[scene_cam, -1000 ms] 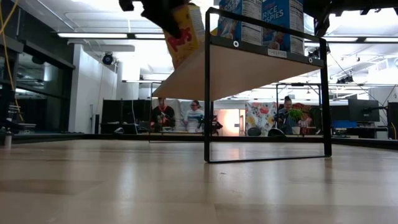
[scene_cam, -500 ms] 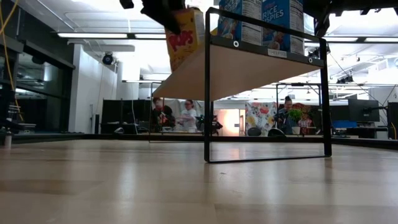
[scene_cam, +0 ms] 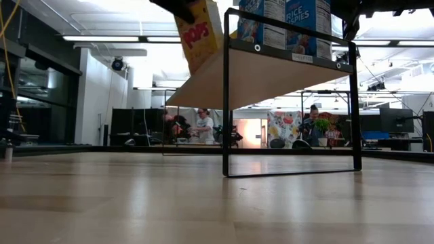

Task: Stack cereal on shelf
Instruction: Put the yellow cereal box on the shelf aligned with the other yellow cereal box

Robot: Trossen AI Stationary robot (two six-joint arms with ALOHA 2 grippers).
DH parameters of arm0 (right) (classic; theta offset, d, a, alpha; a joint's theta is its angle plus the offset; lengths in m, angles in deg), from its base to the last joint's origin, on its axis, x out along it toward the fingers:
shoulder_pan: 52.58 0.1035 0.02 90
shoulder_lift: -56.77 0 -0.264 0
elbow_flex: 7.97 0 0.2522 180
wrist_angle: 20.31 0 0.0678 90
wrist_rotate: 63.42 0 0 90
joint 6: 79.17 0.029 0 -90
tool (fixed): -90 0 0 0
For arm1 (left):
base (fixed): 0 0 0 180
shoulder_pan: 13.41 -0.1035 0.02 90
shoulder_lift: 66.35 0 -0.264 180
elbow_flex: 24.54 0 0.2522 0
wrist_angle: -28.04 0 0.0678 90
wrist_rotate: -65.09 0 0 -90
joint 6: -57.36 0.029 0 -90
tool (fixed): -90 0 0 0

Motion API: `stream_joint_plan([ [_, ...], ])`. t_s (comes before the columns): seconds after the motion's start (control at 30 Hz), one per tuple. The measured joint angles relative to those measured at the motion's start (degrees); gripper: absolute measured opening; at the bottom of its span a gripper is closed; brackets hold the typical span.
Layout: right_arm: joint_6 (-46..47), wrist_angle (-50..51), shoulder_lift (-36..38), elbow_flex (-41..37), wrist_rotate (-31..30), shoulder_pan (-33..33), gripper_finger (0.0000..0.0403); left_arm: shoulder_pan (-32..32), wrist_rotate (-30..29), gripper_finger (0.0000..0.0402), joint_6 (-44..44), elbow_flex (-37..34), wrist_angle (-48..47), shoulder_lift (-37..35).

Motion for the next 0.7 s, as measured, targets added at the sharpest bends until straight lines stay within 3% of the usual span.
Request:
stream_joint_plan([
  [0.47, 0.2, 0.0, 0.0, 0.0, 0.0, 0.0, 0.0011, -4.3, 13.9, 0.0182, -2.3, 0.0, 3.5, -0.5],
  [0.7, 0.2, 0.0, 0.0, 0.0, 0.0, 0.0, 0.0011, -6.2, 15.4, 0.0182, -2.4, 0.0, 4.2, -0.5],
])
